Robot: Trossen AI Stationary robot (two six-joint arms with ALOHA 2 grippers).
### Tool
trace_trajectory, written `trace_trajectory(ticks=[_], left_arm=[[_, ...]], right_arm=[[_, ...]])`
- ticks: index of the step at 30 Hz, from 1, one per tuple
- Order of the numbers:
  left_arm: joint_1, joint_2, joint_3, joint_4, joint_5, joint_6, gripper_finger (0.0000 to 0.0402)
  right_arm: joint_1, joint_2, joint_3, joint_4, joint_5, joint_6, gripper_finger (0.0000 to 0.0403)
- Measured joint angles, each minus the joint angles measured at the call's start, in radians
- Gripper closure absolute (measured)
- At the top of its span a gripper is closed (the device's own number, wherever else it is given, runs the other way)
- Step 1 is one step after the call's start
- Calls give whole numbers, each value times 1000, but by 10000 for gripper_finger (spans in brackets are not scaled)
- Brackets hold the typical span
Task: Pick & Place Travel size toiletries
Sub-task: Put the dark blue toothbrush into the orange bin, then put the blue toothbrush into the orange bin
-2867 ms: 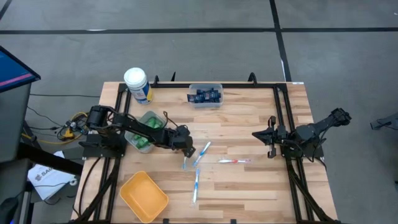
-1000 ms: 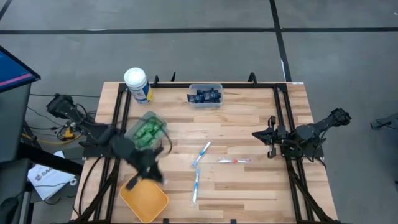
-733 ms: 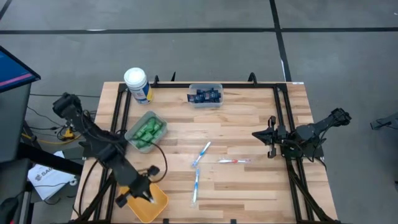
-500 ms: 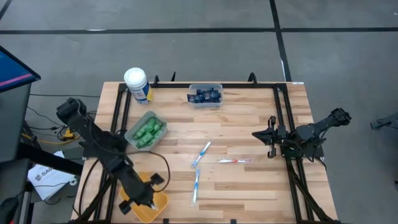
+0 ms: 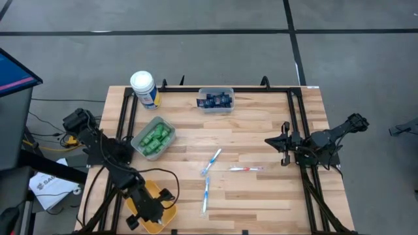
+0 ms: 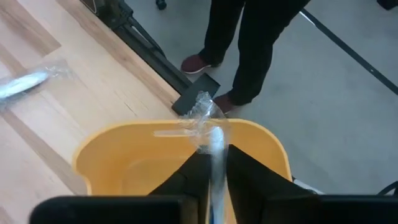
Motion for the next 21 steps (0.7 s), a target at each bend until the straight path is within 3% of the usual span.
trace_trajectory(ticks=[11, 16, 21], left_arm=[[6, -15, 0, 5, -13, -31, 234], [49, -84, 1, 14, -121, -140, 179], [132, -178, 31, 16, -284, -178, 159]], right_arm=[[0, 0, 0, 0, 0, 0, 403], [0, 0, 0, 0, 0, 0, 403], [0, 0, 1, 0, 0, 0, 403]])
